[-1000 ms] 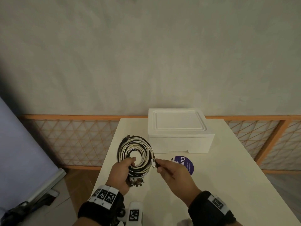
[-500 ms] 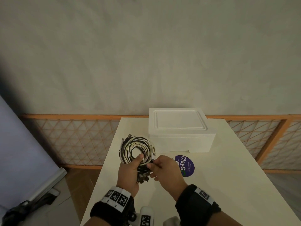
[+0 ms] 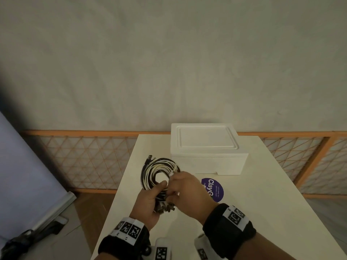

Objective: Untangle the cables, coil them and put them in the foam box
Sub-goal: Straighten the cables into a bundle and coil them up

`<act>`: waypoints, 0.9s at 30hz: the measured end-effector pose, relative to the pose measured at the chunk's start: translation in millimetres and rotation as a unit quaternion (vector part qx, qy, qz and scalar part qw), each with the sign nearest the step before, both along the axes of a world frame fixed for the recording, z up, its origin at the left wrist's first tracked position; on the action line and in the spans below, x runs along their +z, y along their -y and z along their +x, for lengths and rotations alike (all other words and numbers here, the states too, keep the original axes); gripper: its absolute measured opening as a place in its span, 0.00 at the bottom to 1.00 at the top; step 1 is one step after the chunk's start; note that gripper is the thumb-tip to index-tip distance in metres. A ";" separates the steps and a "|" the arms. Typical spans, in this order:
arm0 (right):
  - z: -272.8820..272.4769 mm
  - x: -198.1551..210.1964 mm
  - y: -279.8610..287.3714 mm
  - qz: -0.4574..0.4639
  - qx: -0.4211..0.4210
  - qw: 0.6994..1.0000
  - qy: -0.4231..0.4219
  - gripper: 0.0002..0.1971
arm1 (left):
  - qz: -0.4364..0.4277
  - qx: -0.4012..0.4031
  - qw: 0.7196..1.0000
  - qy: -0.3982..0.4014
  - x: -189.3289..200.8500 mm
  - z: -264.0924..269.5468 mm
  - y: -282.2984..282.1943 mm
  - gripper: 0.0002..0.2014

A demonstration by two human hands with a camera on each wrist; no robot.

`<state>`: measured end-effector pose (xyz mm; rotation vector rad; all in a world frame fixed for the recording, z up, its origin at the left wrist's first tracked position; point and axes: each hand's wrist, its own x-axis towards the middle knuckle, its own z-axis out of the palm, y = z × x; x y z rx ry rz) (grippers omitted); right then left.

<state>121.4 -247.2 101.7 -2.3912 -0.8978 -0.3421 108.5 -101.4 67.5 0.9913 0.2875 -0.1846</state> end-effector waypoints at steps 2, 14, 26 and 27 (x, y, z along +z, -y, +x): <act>3.3 -0.7 -1.0 0.051 -0.028 0.994 -0.094 0.03 | -0.005 -0.017 0.999 0.030 3.4 -0.4 2.1 0.31; 13.1 -15.1 4.6 0.369 -0.011 0.800 -0.473 0.09 | 0.017 0.038 0.998 -0.055 -18.0 1.4 0.1 0.26; 55.5 -46.1 -1.2 0.592 0.011 0.545 -0.594 0.07 | -0.112 0.037 0.987 -0.113 -37.0 21.1 8.8 0.10; 67.7 -48.6 6.1 0.599 -0.033 0.547 -0.584 0.07 | -0.116 0.033 0.986 -0.113 -37.0 22.3 8.7 0.11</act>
